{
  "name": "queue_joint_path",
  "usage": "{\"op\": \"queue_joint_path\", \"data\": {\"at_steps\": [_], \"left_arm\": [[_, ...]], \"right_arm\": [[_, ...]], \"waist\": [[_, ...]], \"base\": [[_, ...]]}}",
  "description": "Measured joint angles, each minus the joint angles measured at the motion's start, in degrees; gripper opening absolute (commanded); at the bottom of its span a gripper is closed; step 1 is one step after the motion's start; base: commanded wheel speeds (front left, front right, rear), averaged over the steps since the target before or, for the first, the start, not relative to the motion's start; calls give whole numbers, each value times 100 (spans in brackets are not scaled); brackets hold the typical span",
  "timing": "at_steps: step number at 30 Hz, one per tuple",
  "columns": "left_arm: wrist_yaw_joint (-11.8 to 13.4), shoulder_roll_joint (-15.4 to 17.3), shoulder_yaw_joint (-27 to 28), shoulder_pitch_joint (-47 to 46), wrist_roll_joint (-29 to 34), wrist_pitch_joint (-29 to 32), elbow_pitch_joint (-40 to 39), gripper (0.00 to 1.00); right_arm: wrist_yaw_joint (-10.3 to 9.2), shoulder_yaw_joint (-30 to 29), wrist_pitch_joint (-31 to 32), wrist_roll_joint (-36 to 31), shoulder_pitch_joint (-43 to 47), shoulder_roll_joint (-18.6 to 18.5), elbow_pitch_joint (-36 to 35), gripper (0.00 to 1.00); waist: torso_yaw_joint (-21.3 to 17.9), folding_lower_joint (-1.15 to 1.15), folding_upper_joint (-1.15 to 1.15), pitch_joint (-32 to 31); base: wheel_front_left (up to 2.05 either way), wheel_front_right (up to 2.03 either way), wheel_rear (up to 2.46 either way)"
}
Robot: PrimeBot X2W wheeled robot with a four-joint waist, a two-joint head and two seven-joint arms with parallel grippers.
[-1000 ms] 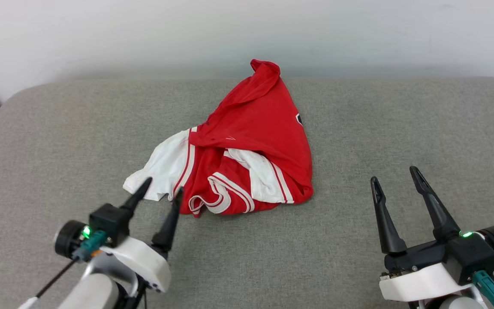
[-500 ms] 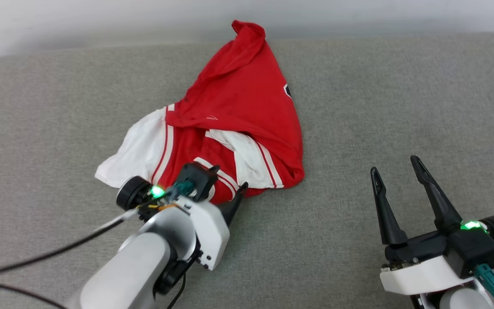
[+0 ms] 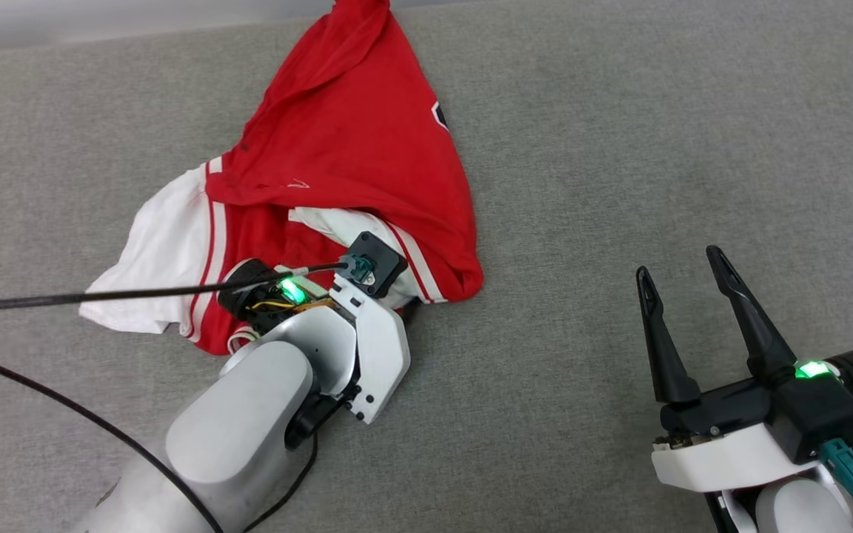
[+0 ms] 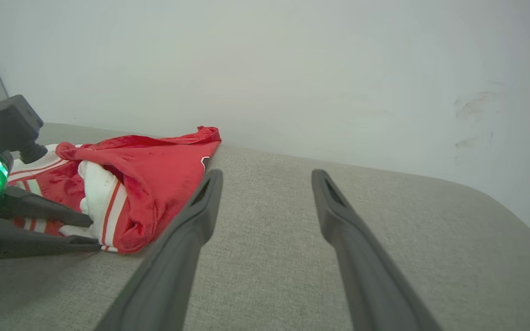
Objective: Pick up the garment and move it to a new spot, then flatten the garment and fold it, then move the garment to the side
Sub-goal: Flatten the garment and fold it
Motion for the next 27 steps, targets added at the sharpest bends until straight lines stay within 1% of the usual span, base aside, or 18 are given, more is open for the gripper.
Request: {"op": "queue_joint_path", "data": {"at_steps": [3, 8, 11, 15, 21, 23, 27], "left_arm": [[-54, -48, -2, -2, -104, -130, -5, 0], [-97, -80, -83, 200, -199, -303, -215, 0], [-82, -204, -94, 316, -318, -368, -467, 0], [-44, -381, -294, 558, -332, -354, -743, 0], [90, -880, -503, 709, -359, -401, -754, 0], [118, -1112, -554, 690, -367, -455, -624, 0], [179, -1448, -617, 430, -334, -668, -144, 0]], "right_arm": [[0, -22, 0, 3, 1, 13, 41, 100], [0, -44, -1, 19, 21, 30, 102, 100], [0, 0, -1, 30, 23, 37, 136, 100], [0, 14, 0, 30, 26, 43, 166, 100], [0, -243, -1, 56, 34, 46, 94, 100], [0, -325, -1, 124, 23, 47, 33, 100], [0, -433, 0, 159, -55, 47, -42, 100]], "waist": [[-57, 0, 0, -18], [-62, 0, 0, -257], [-63, 0, 0, -445], [-107, 0, 0, -689], [-329, 0, 0, -864], [-424, 0, 0, -861], [-619, 0, 0, -786]], "base": [[0, 0, 0], [0, 0, 0], [0, 0, 0], [0, 0, 0], [0, 0, 0], [0, 0, 0], [0, 0, 0]]}}
